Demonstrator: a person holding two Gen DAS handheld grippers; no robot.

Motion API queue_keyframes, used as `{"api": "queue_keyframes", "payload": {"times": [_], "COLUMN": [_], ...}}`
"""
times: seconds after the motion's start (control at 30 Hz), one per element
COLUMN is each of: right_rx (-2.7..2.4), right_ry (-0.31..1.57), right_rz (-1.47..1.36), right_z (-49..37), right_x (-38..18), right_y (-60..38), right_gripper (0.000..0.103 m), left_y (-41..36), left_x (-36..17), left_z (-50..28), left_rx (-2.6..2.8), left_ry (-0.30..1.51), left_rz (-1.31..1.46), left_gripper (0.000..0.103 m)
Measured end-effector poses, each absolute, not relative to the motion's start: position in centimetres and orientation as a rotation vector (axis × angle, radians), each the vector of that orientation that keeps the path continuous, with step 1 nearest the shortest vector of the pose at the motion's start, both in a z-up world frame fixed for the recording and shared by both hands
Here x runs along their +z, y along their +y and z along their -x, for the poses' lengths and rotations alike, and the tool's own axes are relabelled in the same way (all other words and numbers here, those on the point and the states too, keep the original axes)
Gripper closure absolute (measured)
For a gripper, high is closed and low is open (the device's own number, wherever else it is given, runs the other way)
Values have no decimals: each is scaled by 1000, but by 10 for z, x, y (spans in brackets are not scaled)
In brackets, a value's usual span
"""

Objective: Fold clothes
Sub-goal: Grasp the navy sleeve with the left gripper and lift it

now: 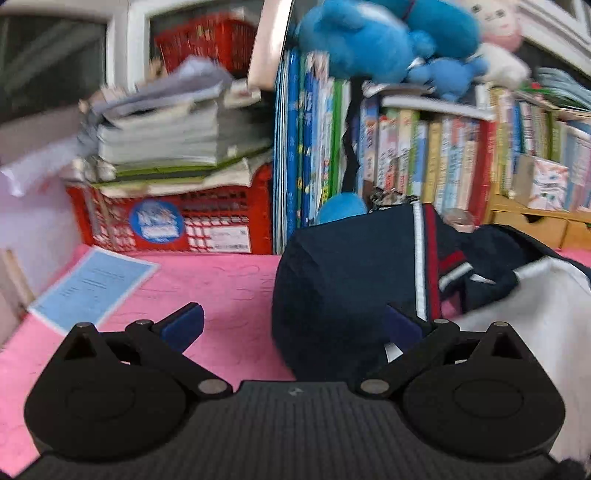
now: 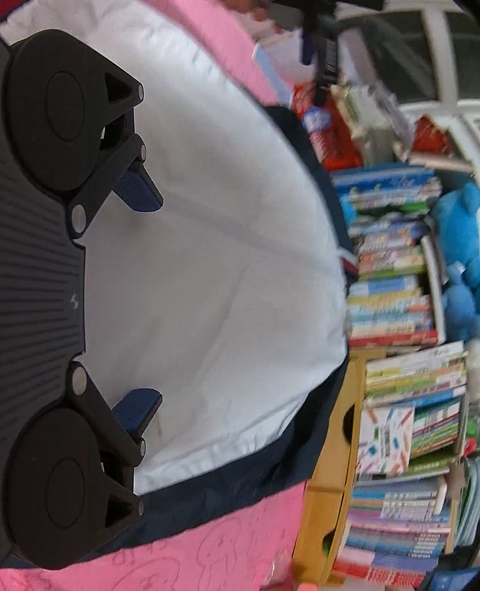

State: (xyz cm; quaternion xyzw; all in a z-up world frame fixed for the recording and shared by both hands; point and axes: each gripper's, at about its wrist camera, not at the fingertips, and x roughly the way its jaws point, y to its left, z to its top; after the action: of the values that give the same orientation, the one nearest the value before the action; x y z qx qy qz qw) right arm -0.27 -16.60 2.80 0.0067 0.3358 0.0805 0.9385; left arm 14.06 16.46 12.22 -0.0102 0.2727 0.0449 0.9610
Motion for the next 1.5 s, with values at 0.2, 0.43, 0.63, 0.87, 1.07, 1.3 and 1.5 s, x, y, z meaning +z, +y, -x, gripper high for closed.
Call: {"api": "queue_keyframes", "payload": {"times": [0.2, 0.43, 0.63, 0.87, 1.07, 1.3, 1.5], "right_rx": [131, 127, 126, 125, 126, 125, 126], "right_ry": [722, 726, 726, 724, 720, 717, 716], "right_rz": [14, 13, 9, 8, 7, 3, 2], "right_z": [-1, -1, -1, -1, -2, -3, -4], "right_x": [22, 24, 25, 25, 23, 22, 22], "right_y": [-160, -159, -158, -158, -159, -158, -158], "right_gripper": [0, 0, 0, 0, 0, 0, 0], "left_y": [175, 180, 143, 67, 49, 70, 78], "left_x": [92, 64, 112, 141, 103, 131, 160], "left_z": [-222, -239, -183, -71, 1, 21, -93], "left_rx": [155, 144, -95, -453, -567, -403, -347], "left_ry": [701, 774, 556, 488, 710, 620, 599], "left_rz": [123, 259, 183, -102, -208, -186, 77], "left_gripper": [0, 97, 102, 99, 93, 45, 6]}}
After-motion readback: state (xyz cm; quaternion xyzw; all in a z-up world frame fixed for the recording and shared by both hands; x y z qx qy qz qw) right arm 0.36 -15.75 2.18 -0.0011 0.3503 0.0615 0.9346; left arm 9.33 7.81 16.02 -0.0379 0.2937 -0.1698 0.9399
